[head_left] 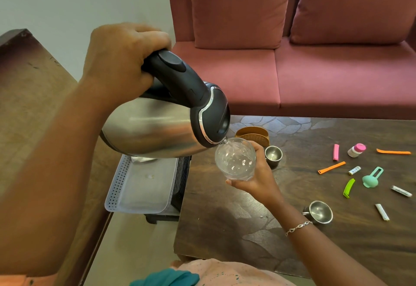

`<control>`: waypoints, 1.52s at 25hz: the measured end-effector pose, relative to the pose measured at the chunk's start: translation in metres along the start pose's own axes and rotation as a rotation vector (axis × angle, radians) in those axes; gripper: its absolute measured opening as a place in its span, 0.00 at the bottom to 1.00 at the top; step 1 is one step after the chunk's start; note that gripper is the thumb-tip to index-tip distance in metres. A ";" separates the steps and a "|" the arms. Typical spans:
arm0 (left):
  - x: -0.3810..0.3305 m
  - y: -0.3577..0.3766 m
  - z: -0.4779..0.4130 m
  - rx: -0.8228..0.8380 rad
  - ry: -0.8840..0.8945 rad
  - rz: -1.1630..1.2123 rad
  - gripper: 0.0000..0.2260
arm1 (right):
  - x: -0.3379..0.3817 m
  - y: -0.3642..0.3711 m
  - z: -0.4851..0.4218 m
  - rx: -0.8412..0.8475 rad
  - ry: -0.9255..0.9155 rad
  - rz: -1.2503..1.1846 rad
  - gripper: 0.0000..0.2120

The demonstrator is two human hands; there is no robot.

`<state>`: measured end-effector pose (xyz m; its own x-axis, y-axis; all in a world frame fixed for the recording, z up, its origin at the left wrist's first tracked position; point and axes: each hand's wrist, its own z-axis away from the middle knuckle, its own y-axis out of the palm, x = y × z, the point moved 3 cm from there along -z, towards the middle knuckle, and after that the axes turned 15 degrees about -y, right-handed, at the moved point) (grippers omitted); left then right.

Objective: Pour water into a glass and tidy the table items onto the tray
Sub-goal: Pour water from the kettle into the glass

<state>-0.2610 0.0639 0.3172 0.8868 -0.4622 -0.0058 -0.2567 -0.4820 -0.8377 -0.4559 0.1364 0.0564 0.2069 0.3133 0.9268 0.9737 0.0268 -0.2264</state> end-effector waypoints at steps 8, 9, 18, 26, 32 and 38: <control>0.031 0.020 0.028 0.033 -0.399 0.213 0.14 | 0.000 -0.005 -0.003 -0.008 -0.014 0.013 0.43; 0.038 0.022 0.032 0.035 -0.478 0.237 0.14 | 0.001 -0.005 -0.004 -0.010 -0.011 0.013 0.43; 0.125 0.039 0.083 0.249 -1.038 0.534 0.17 | 0.008 0.007 -0.020 0.031 -0.042 0.034 0.43; 0.170 0.074 0.159 0.208 -1.539 0.655 0.18 | 0.027 0.042 -0.055 0.067 -0.086 0.017 0.42; 0.192 0.134 0.222 0.019 -1.773 0.829 0.20 | 0.036 0.069 -0.077 0.097 -0.080 0.009 0.42; 0.217 0.199 0.266 -0.178 -1.958 0.950 0.21 | 0.038 0.093 -0.094 0.092 -0.058 -0.006 0.45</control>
<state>-0.0177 0.0658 0.0037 -0.3607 0.5384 -0.7615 -0.6528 -0.7289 -0.2061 -0.3488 0.0619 0.0989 0.1926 0.3676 0.9098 0.9613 0.1152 -0.2501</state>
